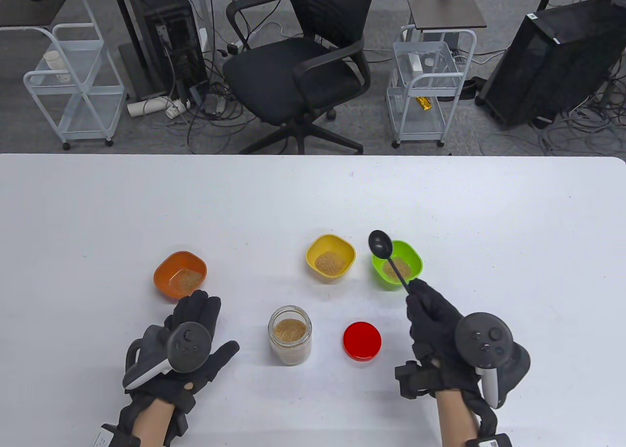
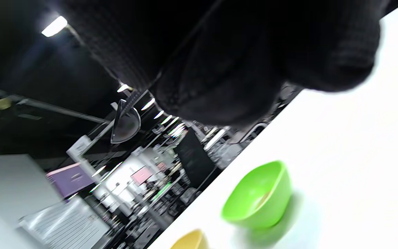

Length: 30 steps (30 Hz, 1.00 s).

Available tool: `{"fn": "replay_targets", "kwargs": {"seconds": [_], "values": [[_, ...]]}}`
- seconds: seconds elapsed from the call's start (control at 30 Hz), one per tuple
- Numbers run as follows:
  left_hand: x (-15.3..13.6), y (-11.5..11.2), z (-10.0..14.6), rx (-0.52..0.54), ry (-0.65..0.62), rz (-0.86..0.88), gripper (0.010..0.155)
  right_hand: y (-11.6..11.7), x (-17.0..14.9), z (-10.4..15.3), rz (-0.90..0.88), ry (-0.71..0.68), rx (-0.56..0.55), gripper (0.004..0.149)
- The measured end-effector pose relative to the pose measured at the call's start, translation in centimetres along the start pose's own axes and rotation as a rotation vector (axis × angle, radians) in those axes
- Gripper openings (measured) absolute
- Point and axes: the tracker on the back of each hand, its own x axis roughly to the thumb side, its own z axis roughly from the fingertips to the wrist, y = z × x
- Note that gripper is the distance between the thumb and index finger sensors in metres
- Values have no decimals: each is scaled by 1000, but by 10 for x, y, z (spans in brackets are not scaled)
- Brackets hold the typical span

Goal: Scoop brown sugar granules from jar into dishes

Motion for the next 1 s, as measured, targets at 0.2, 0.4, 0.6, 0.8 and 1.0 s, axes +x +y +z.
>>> {"fn": "replay_targets", "kwargs": {"seconds": [0.2,0.4,0.6,0.8,1.0], "values": [[0,0,0,-9,0,1,92,-10,-40,-14,246,126,-44,40],[-1,-2,-3,-35,12,17,92,1,-75,-28,267,301,20,40],[-3,-2,-4,-43,31,21,93,13,-89,-37,355,411,87,40],[-6,-1,-3,-51,64,-3,93,24,-92,-39,480,456,137,38],[-7,-2,-2,-51,64,5,93,29,-92,-42,515,479,184,36]]}}
